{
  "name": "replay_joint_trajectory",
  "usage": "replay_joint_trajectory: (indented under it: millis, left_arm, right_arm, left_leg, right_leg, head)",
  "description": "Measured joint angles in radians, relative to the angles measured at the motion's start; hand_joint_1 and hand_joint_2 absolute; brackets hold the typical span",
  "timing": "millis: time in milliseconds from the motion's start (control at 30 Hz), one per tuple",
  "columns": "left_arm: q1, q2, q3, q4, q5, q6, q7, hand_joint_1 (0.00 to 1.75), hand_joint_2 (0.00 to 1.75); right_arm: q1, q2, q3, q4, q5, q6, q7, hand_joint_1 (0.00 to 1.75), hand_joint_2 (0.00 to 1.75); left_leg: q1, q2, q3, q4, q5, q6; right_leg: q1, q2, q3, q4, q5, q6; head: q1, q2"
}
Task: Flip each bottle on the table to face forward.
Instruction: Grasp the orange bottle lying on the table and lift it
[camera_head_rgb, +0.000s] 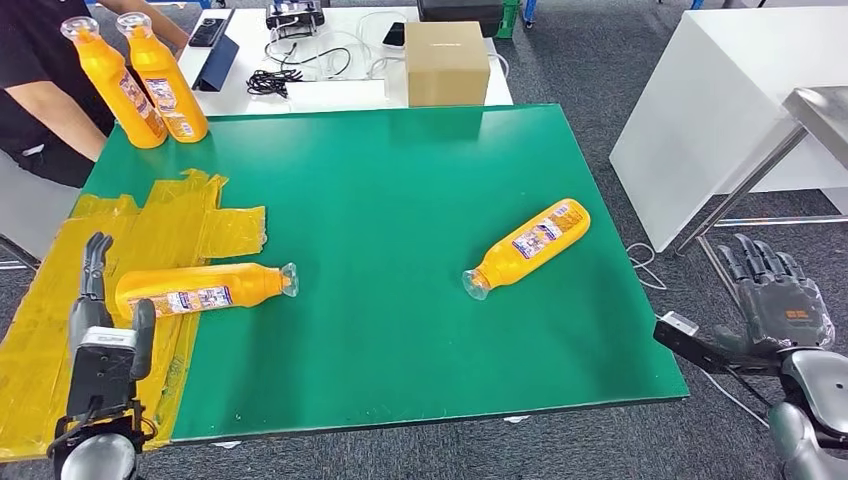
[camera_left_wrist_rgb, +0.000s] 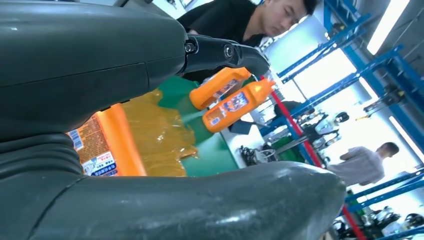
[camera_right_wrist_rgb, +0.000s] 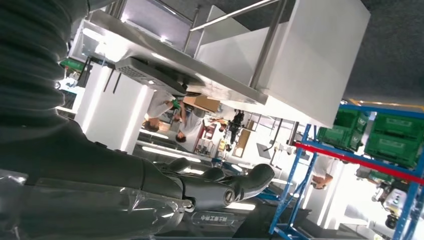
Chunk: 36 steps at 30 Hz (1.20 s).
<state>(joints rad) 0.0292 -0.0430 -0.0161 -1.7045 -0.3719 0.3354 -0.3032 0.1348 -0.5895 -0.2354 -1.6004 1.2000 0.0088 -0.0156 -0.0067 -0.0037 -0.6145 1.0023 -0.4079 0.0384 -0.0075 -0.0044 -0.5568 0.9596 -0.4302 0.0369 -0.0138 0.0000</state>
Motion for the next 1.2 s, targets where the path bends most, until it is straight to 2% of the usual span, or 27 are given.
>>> replay_joint_trajectory:
  millis: [133, 367, 700, 1200]
  left_arm:
    - [0.008, -0.007, -0.004, -0.030, 0.018, -0.008, -0.013, 0.00, 0.00]
    - [0.005, -0.011, -0.032, -0.045, 0.035, -0.005, -0.015, 0.00, 0.00]
    - [0.004, -0.012, -0.042, -0.047, 0.048, -0.007, -0.017, 0.00, 0.00]
    - [-0.018, -0.012, -0.072, -0.047, 0.103, -0.021, -0.021, 0.00, 0.00]
  right_arm:
    - [-0.028, -0.006, 0.018, 0.034, 0.014, -0.007, 0.002, 0.00, 1.75]
    - [-0.131, -0.007, 0.121, 0.138, 0.040, -0.039, 0.004, 0.00, 1.75]
    - [-0.179, -0.005, 0.179, 0.197, 0.042, -0.050, 0.003, 0.00, 1.75]
    - [-0.440, 0.074, 0.396, 0.458, 0.066, -0.084, 0.000, 0.00, 1.75]
  left_leg:
    - [0.000, 0.000, 0.000, 0.000, 0.000, 0.000]
    - [0.000, 0.000, 0.000, 0.000, 0.001, 0.000]
    - [0.000, 0.000, 0.000, 0.000, 0.000, 0.000]
    - [0.000, 0.000, 0.000, 0.000, 0.002, 0.001]
  right_leg:
    - [0.000, 0.000, 0.000, 0.000, 0.000, 0.000]
    - [0.000, 0.000, 0.000, 0.000, 0.000, 0.000]
    - [0.000, 0.000, 0.000, 0.000, 0.000, 0.001]
    - [0.000, 0.000, 0.001, 0.001, 0.001, 0.001]
  head:
    - [0.000, 0.000]
    - [0.000, 0.000]
    - [0.000, 0.000]
    - [0.000, 0.000]
